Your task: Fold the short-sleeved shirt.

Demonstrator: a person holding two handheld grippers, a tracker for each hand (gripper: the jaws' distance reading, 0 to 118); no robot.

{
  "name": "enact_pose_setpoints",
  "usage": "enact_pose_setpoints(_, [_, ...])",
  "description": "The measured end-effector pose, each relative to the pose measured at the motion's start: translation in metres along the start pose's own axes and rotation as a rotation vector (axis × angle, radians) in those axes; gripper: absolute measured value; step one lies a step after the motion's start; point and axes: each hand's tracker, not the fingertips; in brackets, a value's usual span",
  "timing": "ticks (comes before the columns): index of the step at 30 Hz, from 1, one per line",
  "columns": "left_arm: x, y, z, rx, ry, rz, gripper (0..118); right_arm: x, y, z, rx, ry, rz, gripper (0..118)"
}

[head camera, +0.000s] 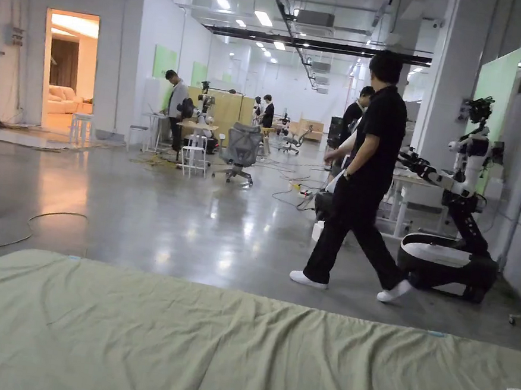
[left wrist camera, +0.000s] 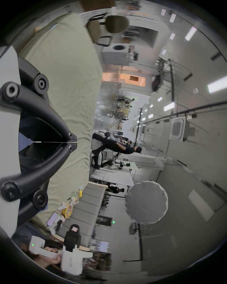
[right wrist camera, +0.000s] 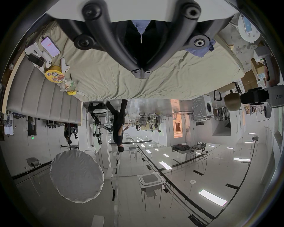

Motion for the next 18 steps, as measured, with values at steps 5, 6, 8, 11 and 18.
enact_pose_setpoints(5, [-0.064,-0.039,-0.023,-0.046,0.132,0.168,50,0.005,-0.013,-0.002,-0.055,0.025,-0.067,0])
enact_pose_setpoints(6, [-0.081,-0.048,-0.032,-0.084,0.126,0.247,72,0.005,-0.016,-0.002,-0.063,0.041,-0.094,0])
enact_pose_setpoints(8, [-0.115,-0.077,-0.053,-0.209,0.094,0.366,88,0.007,-0.022,-0.004,-0.099,0.048,-0.123,0])
enact_pose_setpoints(11, [-0.15,-0.125,-0.088,-0.341,0.061,0.412,88,0.007,-0.032,-0.005,-0.144,0.02,-0.101,0])
enact_pose_setpoints(18, [-0.209,-0.205,-0.153,-0.522,0.025,0.774,87,0.006,-0.037,-0.006,-0.206,0.011,-0.112,0])
